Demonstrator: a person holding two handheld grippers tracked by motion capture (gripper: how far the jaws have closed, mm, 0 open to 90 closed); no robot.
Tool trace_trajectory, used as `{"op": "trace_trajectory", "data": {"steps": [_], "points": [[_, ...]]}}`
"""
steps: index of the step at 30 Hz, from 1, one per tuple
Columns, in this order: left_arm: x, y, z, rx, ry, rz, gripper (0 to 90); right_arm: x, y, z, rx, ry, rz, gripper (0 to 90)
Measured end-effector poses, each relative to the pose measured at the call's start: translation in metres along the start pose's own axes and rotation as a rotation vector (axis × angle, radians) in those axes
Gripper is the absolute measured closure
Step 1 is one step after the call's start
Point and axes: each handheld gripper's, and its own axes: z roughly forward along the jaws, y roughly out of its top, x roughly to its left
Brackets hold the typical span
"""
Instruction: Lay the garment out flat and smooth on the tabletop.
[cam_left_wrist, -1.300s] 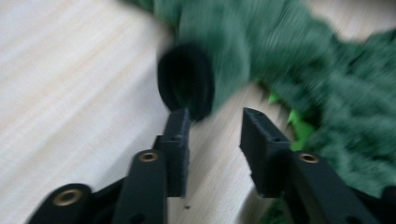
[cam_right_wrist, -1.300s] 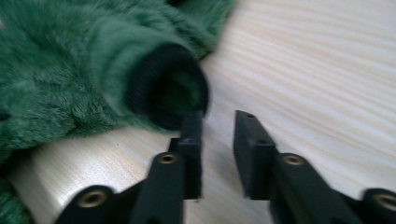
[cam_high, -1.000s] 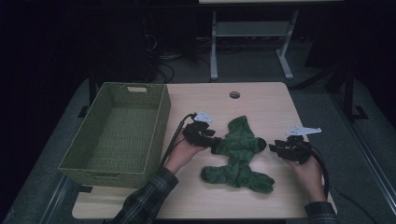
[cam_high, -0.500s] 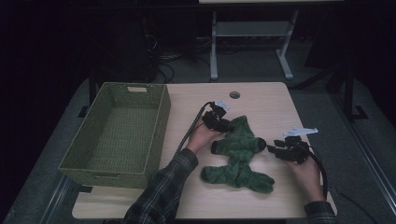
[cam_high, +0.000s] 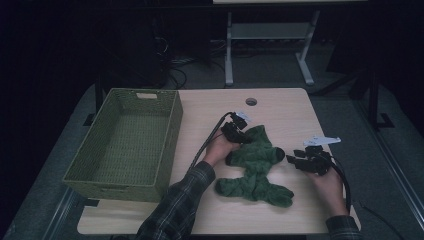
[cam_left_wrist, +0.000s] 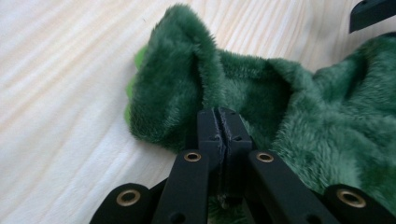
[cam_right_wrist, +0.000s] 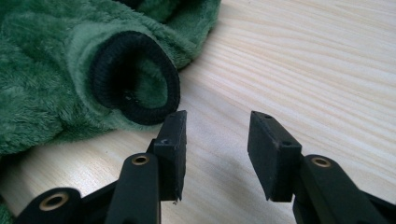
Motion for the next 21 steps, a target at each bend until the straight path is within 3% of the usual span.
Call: {"op": "trace_trajectory", "data": {"steps": [4, 6, 9, 16, 19, 21], "points": [[0.003, 0.001, -0.017, -0.016, 0.029, -0.027, 88.7, 0.000, 0.000, 0.000, 0.001, -0.006, 0.004, 57.7], [0.007, 0.000, -0.026, 0.008, 0.075, -0.017, 88.7, 0.000, 0.000, 0.000, 0.001, -0.009, 0.000, 57.8], [0.015, -0.005, -0.034, 0.051, 0.136, -0.046, 88.8, 0.000, 0.000, 0.000, 0.001, -0.011, -0.004, 58.0], [0.029, -0.024, -0.028, 0.162, 0.239, -0.104, 87.7, 0.000, 0.000, 0.000, 0.003, -0.012, -0.004, 58.1], [0.030, -0.030, -0.027, 0.155, 0.242, -0.108, 84.8, 0.000, 0.000, -0.001, -0.001, -0.013, -0.003, 58.0], [0.029, -0.031, -0.031, 0.136, 0.252, -0.118, 76.8, 0.000, 0.000, -0.001, -0.003, -0.012, -0.003, 58.0]]}}
